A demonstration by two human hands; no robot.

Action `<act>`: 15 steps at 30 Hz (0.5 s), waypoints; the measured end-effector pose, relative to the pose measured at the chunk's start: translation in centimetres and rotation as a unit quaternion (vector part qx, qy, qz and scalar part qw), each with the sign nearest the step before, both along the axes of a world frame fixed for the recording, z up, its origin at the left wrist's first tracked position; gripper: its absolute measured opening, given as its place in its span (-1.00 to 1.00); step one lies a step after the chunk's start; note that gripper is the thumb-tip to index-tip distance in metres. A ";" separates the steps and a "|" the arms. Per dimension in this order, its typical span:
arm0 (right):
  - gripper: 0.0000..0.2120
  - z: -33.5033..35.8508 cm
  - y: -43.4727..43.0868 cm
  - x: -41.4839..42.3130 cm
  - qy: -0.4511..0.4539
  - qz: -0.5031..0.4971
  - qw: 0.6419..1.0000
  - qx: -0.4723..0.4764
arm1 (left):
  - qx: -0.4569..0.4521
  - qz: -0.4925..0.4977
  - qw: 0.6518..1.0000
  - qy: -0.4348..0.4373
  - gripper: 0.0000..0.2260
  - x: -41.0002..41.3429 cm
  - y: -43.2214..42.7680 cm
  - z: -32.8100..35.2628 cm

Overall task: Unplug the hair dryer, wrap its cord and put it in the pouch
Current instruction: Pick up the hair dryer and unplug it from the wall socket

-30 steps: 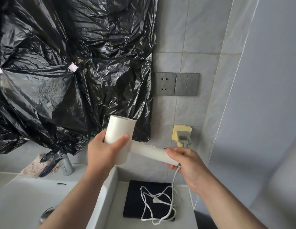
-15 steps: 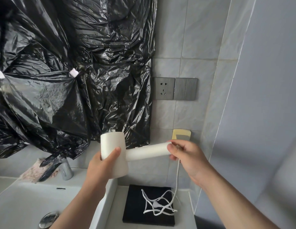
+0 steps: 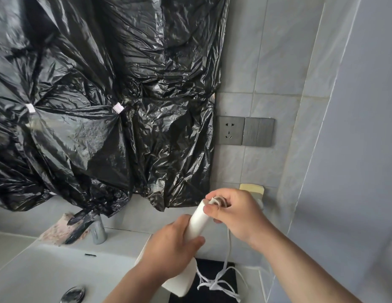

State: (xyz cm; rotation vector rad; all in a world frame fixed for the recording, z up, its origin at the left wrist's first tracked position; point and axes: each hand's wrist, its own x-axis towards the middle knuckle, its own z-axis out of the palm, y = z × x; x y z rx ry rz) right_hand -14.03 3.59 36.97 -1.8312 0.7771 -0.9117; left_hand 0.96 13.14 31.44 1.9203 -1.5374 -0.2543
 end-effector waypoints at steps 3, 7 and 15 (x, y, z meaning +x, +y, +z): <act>-0.85 0.0 0.1 -0.4 -0.031 0.047 0.996 0.072 | -0.064 0.015 0.990 0.126 -0.82 0.3 0.0 -0.1; -0.81 -2.2 0.2 -1.4 0.048 0.041 0.996 0.064 | -0.156 0.055 0.926 0.340 -0.76 0.6 -0.1 1.3; -0.32 -4.8 1.9 -0.6 0.090 0.065 0.991 0.074 | -0.237 0.068 0.863 0.442 -0.73 0.5 -0.7 2.9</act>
